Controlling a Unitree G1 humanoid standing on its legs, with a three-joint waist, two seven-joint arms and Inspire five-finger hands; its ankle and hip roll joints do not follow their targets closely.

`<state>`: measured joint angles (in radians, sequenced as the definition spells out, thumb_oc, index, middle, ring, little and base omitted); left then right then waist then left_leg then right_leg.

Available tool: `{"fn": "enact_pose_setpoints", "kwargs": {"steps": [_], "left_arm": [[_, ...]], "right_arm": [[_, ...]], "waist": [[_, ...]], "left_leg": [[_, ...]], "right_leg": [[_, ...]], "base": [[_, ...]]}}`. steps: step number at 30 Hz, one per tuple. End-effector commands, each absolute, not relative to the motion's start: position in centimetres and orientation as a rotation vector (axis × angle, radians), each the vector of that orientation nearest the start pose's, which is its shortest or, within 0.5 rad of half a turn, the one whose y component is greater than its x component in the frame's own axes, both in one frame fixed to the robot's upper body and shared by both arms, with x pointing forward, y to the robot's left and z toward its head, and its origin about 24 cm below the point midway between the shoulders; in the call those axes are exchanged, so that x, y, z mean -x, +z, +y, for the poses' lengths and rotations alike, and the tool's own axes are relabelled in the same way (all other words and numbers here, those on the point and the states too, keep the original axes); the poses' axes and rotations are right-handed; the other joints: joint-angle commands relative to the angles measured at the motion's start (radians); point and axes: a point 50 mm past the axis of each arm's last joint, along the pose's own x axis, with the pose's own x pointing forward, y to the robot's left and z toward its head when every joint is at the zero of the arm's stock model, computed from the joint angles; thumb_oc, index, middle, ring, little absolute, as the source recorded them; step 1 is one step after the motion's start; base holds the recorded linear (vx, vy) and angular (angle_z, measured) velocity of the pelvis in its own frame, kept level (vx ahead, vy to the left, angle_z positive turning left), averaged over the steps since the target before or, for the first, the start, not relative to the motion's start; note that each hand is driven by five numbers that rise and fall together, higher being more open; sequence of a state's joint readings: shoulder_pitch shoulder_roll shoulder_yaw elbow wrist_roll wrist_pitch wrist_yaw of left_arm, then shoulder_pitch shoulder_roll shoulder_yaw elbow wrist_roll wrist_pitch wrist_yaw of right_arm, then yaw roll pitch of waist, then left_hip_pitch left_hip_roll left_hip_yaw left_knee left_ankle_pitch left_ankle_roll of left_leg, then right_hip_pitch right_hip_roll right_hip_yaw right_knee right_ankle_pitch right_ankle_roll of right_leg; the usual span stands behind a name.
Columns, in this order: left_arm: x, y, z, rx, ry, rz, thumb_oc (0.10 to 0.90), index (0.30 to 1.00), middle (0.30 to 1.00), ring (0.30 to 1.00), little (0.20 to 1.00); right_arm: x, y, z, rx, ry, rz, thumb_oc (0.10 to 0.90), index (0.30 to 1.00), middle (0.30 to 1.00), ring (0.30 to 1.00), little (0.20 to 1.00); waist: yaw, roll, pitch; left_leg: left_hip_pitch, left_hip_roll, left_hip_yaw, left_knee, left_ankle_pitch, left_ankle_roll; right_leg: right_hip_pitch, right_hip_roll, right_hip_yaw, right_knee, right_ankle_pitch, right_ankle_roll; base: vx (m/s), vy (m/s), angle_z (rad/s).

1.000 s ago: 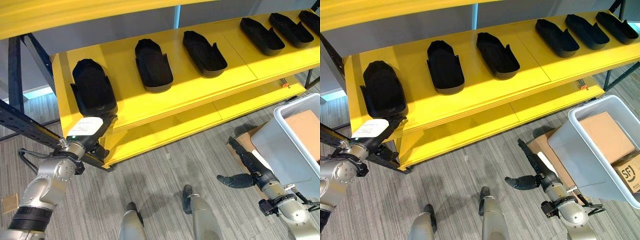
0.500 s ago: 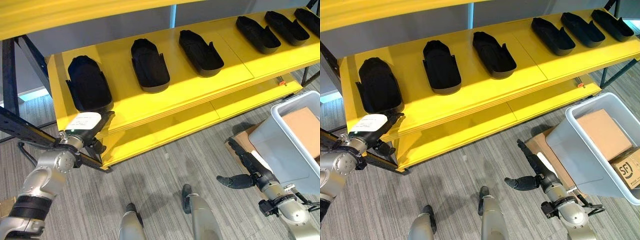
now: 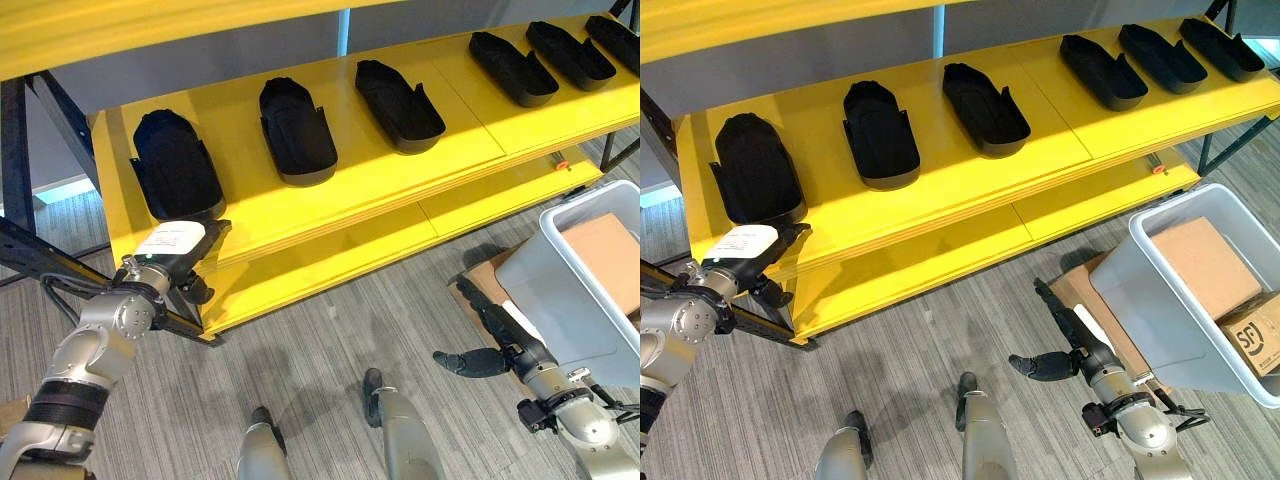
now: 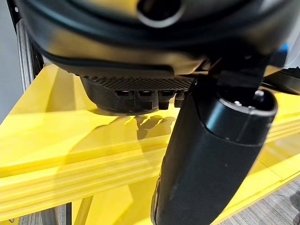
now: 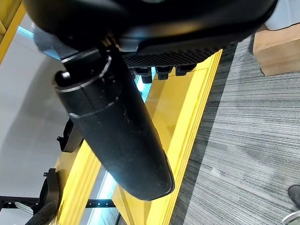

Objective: Move parts from the plastic box to the shelf.

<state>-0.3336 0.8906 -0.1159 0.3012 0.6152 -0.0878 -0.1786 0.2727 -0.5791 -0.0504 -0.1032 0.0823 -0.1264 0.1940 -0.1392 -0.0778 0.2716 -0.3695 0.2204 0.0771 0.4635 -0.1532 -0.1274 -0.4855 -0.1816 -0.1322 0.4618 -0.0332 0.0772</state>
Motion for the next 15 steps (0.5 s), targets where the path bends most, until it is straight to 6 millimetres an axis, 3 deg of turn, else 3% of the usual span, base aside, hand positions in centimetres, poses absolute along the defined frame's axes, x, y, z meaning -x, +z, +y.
{"fn": "enact_pose_setpoints", "kwargs": {"steps": [1,15], "left_arm": [[-31.45,19.56,30.49,-1.603,0.071,-0.099,0.900,1.000,1.000,1.000,1.000],[-31.36,20.35,31.29,-1.617,0.110,-0.089,0.900,1.000,1.000,1.000,1.000]], "right_arm": [[-20.72,8.62,-25.04,0.497,0.207,-0.115,0.900,1.000,1.000,1.000,1.000],[-20.74,8.47,-25.05,0.499,0.213,-0.108,0.900,1.000,1.000,1.000,1.000]], "waist": [[-0.021,0.003,-0.065],[-0.020,0.005,-0.066]], "left_leg": [[0.004,-0.014,-0.021,-0.014,0.003,0.036],[0.001,-0.013,-0.021,-0.011,0.003,0.036]], "right_leg": [[0.067,0.015,0.059,-0.054,0.026,0.043],[0.067,0.014,0.059,-0.056,0.027,0.043]], "base": [[0.00,0.000,0.00],[0.00,0.000,0.00]]}}
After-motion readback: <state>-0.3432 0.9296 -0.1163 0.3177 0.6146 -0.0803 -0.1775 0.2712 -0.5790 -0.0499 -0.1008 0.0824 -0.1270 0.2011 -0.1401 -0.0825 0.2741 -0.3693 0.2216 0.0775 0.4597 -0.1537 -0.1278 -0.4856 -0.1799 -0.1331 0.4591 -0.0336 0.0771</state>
